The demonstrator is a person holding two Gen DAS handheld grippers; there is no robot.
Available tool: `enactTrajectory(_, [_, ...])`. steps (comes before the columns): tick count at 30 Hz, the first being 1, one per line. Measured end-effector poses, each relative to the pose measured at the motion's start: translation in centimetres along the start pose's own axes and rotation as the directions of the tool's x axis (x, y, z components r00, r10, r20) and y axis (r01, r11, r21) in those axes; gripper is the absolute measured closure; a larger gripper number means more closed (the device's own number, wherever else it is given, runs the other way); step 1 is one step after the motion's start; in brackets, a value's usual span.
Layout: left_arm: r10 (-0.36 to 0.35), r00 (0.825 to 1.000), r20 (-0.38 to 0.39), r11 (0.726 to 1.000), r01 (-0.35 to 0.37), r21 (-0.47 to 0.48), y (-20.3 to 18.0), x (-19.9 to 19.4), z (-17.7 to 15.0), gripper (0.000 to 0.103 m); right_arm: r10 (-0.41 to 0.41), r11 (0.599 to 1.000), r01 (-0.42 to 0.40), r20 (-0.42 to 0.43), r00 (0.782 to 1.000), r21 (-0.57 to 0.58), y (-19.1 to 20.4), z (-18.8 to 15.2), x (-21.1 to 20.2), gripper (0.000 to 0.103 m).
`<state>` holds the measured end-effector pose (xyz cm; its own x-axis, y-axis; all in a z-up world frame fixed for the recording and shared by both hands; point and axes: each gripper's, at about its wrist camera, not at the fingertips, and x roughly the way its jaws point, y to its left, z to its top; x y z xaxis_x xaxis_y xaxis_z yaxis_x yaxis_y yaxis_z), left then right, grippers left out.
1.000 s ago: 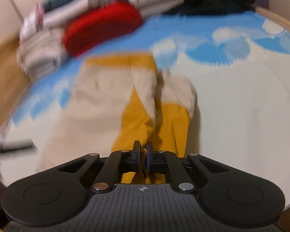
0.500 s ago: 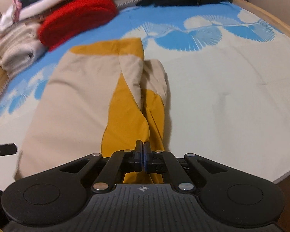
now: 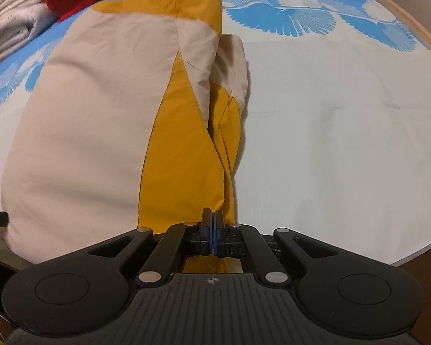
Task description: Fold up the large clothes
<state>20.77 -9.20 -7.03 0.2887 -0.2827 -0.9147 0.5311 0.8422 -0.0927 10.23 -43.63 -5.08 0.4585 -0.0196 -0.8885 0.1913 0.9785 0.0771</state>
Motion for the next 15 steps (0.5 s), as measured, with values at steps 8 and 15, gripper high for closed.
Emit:
enactTrajectory(8, [-0.070,0.987,0.144,0.990,0.086,-0.113,1.1,-2.7,0.4,0.026,0.063,0.988,-0.104,0.324,0.944,0.110,-1.4,2.2,-4.7,0.097])
enactTrajectory(15, [0.010,0.987,0.160,0.976,0.025,-0.217,1.9,-2.5,1.4,0.026,0.113,0.964,-0.199,0.407,0.907,0.176,-2.2,6.8,-2.9,0.066])
